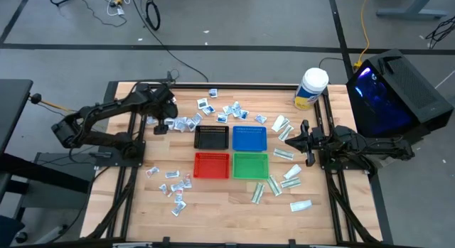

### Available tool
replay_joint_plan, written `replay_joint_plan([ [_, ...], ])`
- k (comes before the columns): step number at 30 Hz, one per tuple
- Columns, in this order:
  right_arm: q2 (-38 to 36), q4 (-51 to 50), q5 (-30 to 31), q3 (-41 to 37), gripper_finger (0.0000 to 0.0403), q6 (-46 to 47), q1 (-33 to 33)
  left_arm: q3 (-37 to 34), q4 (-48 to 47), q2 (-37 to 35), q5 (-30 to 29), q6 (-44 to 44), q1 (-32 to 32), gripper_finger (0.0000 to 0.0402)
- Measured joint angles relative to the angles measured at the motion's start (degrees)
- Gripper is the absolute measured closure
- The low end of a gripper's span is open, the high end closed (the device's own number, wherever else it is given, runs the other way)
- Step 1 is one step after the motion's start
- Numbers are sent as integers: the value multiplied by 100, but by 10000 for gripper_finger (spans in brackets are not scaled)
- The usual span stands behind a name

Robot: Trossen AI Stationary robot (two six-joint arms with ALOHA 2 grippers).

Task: Pick & Place First Aid Supplies
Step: Put the gray towelette pack into the black bin

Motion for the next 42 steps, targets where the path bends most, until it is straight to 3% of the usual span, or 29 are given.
replay_joint_plan([
  [27,0,0,2,0,385,0,1,1,336,1266,187,359,100,14],
  [42,0,0,1,1,385,-1,0,7,314,1422,77,631,-22,15],
])
